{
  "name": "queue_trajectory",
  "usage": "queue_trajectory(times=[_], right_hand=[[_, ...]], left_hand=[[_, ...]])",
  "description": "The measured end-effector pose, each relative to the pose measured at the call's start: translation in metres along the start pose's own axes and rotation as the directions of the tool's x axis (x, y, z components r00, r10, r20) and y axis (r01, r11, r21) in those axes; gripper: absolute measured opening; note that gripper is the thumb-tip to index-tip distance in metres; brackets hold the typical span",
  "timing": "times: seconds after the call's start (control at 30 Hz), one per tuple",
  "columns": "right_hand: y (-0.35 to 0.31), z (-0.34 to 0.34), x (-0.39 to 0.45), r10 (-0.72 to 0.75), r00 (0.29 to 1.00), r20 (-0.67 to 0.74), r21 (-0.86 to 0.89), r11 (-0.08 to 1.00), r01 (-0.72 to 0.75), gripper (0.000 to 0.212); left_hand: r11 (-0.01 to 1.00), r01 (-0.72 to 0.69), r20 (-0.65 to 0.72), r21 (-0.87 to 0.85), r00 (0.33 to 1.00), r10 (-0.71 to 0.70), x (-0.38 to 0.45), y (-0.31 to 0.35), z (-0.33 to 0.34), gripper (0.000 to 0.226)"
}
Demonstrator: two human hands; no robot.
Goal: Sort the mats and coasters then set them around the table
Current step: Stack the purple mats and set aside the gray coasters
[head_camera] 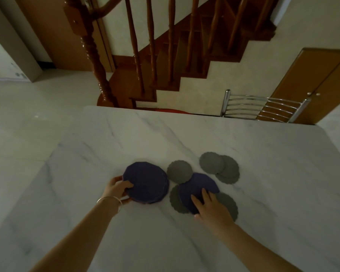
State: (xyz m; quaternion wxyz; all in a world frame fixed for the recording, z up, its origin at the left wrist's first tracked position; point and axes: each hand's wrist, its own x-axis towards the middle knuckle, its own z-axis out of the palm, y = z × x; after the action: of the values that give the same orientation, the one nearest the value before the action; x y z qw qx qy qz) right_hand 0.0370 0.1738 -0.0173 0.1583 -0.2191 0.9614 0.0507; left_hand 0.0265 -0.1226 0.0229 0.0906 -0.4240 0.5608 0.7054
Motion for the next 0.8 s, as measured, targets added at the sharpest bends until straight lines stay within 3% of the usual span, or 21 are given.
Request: queue_trajectory(times=[0.07,0.2,0.27,0.37,0.47,0.53,0.6,0.8], right_hand=[[-0.001,-0.005,-0.007,-0.053,0.998,-0.028,-0.089,0.995,0.051,0.067],[0.006,-0.016,-0.007,-0.188,0.959,-0.213,-0.123,0.979,0.164,0.057],[0.01,-0.035,-0.004,-0.189,0.925,-0.329,-0.096,0.981,0.166,0.047],[0.014,-0.075,0.004,-0.022,0.901,-0.433,0.057,0.997,0.052,0.026],[0.015,-0.109,0.015,0.248,0.88,-0.406,0.394,0.916,-0.076,0.032],[0.007,-0.125,0.021,0.327,0.837,-0.439,0.574,0.819,-0.02,0.03],[-0.014,-0.137,0.026,0.333,0.806,-0.49,0.635,0.769,0.068,0.029],[-0.097,-0.119,0.045,0.106,0.731,-0.674,0.494,0.801,0.339,0.027]], left_hand=[[1.0,-0.004,0.0,0.007,1.0,0.004,-0.001,0.002,0.001,0.031],[1.0,-0.006,0.002,0.002,1.0,0.006,-0.005,0.004,0.003,0.033],[1.0,-0.005,0.008,0.0,1.0,0.005,-0.008,0.005,0.003,0.035],[1.0,-0.004,0.022,-0.01,1.0,0.004,-0.01,0.005,0.002,0.038],[0.999,0.008,0.021,-0.039,1.0,-0.008,-0.012,0.005,0.001,0.039],[0.998,0.013,0.022,-0.059,1.0,-0.011,-0.014,0.005,0.0,0.036],[0.997,0.021,0.018,-0.08,1.0,-0.02,-0.014,0.004,-0.002,0.031],[0.988,0.073,0.009,-0.138,0.997,-0.072,-0.017,0.003,-0.003,0.034]])
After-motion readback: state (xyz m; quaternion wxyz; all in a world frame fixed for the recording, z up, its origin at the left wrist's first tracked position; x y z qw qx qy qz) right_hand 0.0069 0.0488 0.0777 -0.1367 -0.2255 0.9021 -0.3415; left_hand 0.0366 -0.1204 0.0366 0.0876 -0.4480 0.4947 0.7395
